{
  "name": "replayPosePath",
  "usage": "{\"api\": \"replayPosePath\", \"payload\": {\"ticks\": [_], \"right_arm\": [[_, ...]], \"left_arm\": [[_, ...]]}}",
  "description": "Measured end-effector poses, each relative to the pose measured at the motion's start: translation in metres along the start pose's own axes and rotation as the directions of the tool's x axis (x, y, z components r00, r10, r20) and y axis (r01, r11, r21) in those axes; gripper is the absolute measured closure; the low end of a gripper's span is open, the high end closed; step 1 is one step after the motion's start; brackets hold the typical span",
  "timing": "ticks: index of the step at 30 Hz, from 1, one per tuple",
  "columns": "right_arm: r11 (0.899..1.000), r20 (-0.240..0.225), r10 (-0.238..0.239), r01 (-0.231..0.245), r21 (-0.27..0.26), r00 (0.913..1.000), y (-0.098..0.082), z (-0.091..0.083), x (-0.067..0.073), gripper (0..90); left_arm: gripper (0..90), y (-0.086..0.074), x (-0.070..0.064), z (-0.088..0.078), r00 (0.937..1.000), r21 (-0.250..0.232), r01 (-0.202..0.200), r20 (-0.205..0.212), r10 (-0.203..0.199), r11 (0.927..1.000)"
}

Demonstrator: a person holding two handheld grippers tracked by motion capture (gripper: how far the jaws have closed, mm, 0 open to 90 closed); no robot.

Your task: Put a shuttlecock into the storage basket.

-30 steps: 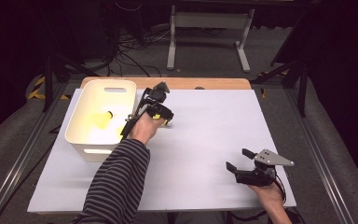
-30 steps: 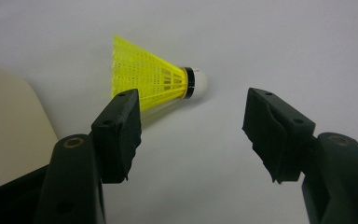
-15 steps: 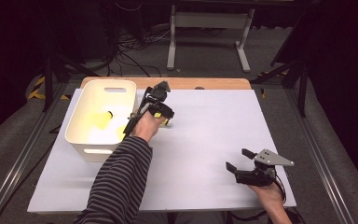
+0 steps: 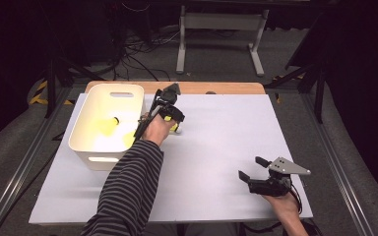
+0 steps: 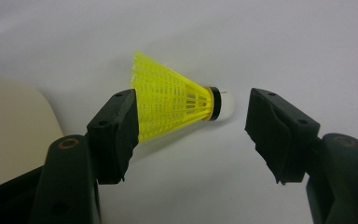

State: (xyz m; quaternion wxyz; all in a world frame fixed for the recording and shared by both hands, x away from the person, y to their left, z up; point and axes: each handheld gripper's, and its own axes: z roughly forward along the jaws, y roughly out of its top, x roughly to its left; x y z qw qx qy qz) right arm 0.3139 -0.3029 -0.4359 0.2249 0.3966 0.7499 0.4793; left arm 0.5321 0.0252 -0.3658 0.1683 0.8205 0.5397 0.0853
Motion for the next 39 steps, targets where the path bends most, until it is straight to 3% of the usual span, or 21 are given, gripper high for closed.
{"api": "replayPosePath", "payload": {"ticks": [17, 28, 39], "right_arm": [[1.000, -0.002, 0.002, -0.002, 0.003, 1.0000, 0.000, 0.000, 0.000, 14.8], [1.000, -0.002, -0.002, 0.002, 0.004, 1.0000, 0.000, 0.001, 0.001, 14.8], [1.000, -0.001, -0.005, 0.005, 0.008, 1.0000, 0.000, 0.001, 0.001, 14.8]], "left_arm": [[34.8, 0.004, 0.004, 0.011, 0.9995, 0.020, 0.015, -0.030, -0.014, 0.9997], [36.4, 0.004, 0.005, 0.014, 0.9997, 0.038, 0.023, -0.013, -0.022, 0.9990], [45.7, 0.002, 0.004, 0.013, 0.9997, 0.065, 0.024, 0.009, -0.024, 0.9976]]}}
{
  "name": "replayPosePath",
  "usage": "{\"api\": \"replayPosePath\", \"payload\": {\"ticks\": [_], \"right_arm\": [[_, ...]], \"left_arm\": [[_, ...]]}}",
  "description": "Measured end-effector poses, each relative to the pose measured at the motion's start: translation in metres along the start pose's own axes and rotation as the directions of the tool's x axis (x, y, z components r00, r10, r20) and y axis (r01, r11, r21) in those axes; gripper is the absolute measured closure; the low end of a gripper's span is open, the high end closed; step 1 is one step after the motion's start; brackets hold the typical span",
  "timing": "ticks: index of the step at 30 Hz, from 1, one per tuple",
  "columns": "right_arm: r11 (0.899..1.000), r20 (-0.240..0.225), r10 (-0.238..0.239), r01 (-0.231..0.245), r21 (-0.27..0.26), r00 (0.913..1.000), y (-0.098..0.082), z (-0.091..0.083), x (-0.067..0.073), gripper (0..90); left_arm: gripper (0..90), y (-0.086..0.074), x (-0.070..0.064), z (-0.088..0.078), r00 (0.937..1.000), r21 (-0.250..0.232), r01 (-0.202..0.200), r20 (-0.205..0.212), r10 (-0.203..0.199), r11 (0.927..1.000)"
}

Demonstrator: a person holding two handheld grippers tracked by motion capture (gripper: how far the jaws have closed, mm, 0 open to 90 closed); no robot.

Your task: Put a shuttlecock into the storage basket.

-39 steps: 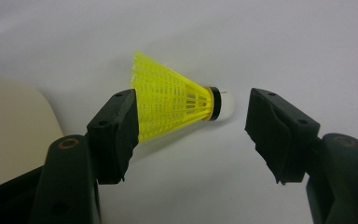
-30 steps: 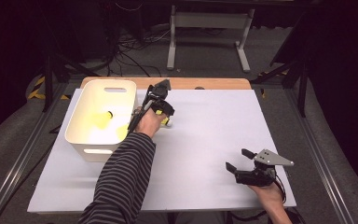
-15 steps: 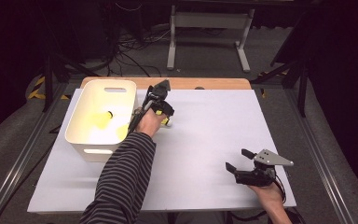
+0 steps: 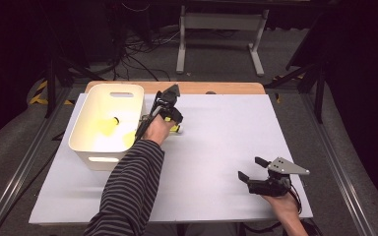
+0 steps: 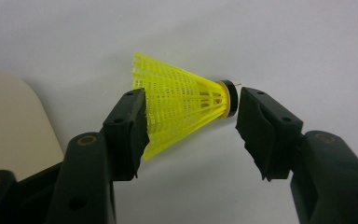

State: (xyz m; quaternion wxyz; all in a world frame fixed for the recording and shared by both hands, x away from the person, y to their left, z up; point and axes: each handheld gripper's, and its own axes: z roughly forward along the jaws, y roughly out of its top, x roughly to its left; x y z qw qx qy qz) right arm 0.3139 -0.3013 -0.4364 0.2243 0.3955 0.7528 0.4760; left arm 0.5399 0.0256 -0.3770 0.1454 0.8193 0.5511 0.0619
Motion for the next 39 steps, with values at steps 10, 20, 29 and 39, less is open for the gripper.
{"api": "replayPosePath", "payload": {"ticks": [10, 20, 29, 39], "right_arm": [[1.000, -0.001, 0.000, 0.000, 0.001, 1.0000, -0.0001, 0.0003, 0.0001, 14.8], [1.000, -0.001, 0.000, 0.000, 0.002, 1.0000, -0.0001, 0.0003, -0.0001, 14.9], [1.000, -0.001, -0.002, 0.002, 0.003, 1.0000, -0.0001, 0.0006, -0.0001, 14.9], [1.000, -0.001, -0.004, 0.004, 0.003, 1.0000, -0.0001, 0.0006, 0.0000, 14.9]], "left_arm": [[61.3, -0.0015, -0.0025, -0.0001, 0.9998, 0.020, -0.020, 0.011, 0.019, 0.9996], [76.2, -0.0020, -0.0039, 0.0012, 0.9993, 0.037, -0.037, 0.010, 0.037, 0.9986], [86.0, -0.0028, -0.0032, -0.0006, 0.9991, 0.035, -0.042, 0.013, 0.041, 0.9985], [89.6, -0.0030, -0.0038, -0.0006, 0.9984, 0.037, -0.052, 0.024, 0.051, 0.9980]]}}
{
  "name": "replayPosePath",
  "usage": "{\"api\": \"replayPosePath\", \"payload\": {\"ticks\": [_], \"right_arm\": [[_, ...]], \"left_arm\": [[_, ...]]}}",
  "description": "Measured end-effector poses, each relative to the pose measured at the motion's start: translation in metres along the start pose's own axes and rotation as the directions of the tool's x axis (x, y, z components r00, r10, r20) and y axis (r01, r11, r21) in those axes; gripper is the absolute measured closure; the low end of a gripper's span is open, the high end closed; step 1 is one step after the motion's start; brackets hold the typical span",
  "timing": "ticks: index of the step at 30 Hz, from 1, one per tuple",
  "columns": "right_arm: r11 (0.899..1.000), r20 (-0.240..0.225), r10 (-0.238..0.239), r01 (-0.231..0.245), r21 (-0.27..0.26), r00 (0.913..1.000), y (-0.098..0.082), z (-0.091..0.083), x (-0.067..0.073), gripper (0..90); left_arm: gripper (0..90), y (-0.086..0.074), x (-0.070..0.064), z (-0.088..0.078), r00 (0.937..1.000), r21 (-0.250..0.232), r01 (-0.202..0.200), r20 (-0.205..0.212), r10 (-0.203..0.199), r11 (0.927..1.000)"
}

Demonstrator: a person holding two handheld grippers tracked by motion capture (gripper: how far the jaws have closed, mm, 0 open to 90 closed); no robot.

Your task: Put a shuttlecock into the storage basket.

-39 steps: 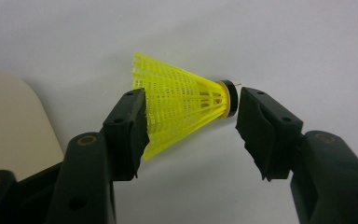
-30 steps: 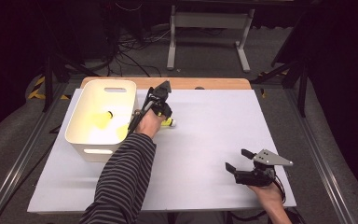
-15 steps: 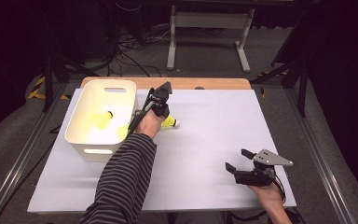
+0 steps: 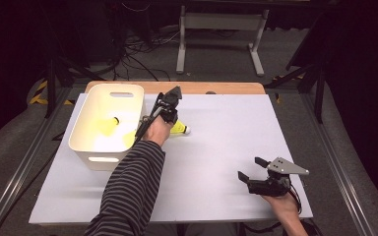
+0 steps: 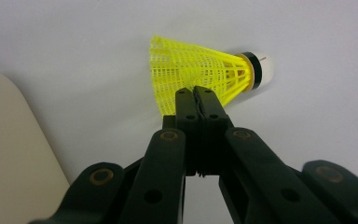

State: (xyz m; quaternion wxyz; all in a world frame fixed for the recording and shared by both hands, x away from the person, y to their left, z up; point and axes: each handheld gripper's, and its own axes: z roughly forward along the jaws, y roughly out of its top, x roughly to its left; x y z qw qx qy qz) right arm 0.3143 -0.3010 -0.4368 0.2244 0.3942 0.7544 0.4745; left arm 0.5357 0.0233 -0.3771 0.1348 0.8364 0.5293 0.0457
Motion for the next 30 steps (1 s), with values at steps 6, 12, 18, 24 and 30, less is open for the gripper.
{"api": "replayPosePath", "payload": {"ticks": [6, 12, 18, 24, 30], "right_arm": [[1.000, 0.000, 0.000, 0.000, 0.002, 1.0000, 0.000, 0.000, 0.000, 14.9], [1.000, 0.001, 0.003, -0.003, 0.004, 1.0000, 0.000, 0.000, 0.000, 14.9], [1.000, 0.002, 0.002, -0.002, 0.004, 1.0000, 0.000, 0.000, 0.001, 14.9], [1.000, 0.001, -0.001, 0.001, 0.005, 1.0000, 0.000, 0.000, 0.001, 14.9], [1.000, 0.003, -0.001, 0.001, 0.008, 1.0000, 0.000, 0.001, 0.001, 14.9]], "left_arm": [[89.9, -0.001, -0.002, -0.002, 1.0000, -0.006, -0.003, 0.007, 0.003, 1.0000], [90.0, -0.002, -0.003, -0.004, 0.9997, -0.007, -0.018, 0.014, 0.018, 0.9998], [90.0, -0.003, -0.007, -0.007, 0.9992, -0.015, -0.030, 0.025, 0.031, 0.9994], [90.0, -0.005, -0.009, -0.012, 0.9985, -0.019, -0.040, 0.036, 0.040, 0.9990], [90.0, -0.007, -0.009, -0.018, 0.9979, -0.029, -0.047, 0.043, 0.048, 0.9985]]}}
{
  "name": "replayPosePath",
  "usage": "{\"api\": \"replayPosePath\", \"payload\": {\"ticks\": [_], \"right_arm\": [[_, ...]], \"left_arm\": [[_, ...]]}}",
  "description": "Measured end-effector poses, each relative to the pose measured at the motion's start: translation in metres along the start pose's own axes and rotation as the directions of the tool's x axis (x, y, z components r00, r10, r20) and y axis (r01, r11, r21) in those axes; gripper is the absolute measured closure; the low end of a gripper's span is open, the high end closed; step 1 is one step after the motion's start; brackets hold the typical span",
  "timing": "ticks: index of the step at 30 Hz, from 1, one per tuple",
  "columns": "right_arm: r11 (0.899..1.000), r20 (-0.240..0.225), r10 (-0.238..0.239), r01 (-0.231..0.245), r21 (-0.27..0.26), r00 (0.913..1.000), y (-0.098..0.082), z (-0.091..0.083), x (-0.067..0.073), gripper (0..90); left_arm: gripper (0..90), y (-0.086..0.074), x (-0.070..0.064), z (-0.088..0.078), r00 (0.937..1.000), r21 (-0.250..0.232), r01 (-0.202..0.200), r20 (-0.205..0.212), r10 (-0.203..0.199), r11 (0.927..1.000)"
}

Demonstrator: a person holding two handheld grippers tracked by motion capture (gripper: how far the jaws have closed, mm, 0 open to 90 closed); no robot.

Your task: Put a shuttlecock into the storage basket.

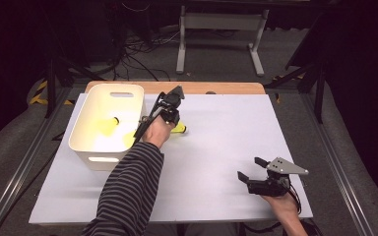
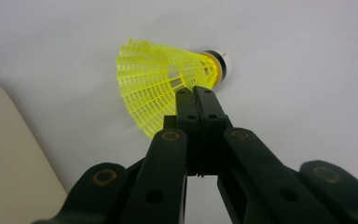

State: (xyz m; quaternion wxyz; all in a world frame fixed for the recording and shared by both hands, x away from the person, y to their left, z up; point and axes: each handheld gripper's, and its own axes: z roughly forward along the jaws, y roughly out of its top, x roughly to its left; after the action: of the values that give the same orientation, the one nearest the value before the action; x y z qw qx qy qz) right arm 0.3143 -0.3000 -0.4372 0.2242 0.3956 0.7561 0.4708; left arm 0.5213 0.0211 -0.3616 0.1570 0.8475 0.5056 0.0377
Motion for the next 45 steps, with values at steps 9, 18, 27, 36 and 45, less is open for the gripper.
{"api": "replayPosePath", "payload": {"ticks": [9, 18, 27, 36, 45], "right_arm": [[1.000, 0.004, 0.000, 0.000, 0.003, 1.0000, 0.000, 0.000, 0.000, 14.9], [1.000, 0.004, -0.001, 0.001, 0.005, 1.0000, 0.000, 0.001, 0.000, 14.9], [1.000, 0.005, -0.003, 0.003, 0.006, 1.0000, 0.000, 0.001, 0.000, 14.9], [1.000, 0.007, 0.000, 0.000, 0.007, 1.0000, 0.000, 0.001, 0.000, 14.8], [1.000, 0.007, -0.001, 0.001, 0.007, 1.0000, 0.000, 0.000, 0.000, 14.8]], "left_arm": [[90.0, -0.005, 0.003, -0.013, 0.9999, -0.018, -0.009, 0.009, 0.009, 0.9998], [90.0, -0.010, 0.005, -0.024, 0.9995, -0.039, -0.017, 0.026, 0.018, 0.9991], [90.0, -0.016, 0.008, -0.036, 0.9983, -0.057, -0.034, 0.045, 0.037, 0.9978], [90.0, -0.021, 0.011, -0.048, 0.9972, -0.077, -0.040, 0.060, 0.045, 0.9962], [90.0, -0.026, 0.014, -0.057, 0.9967, -0.092, -0.042, 0.066, 0.048, 0.9949]]}}
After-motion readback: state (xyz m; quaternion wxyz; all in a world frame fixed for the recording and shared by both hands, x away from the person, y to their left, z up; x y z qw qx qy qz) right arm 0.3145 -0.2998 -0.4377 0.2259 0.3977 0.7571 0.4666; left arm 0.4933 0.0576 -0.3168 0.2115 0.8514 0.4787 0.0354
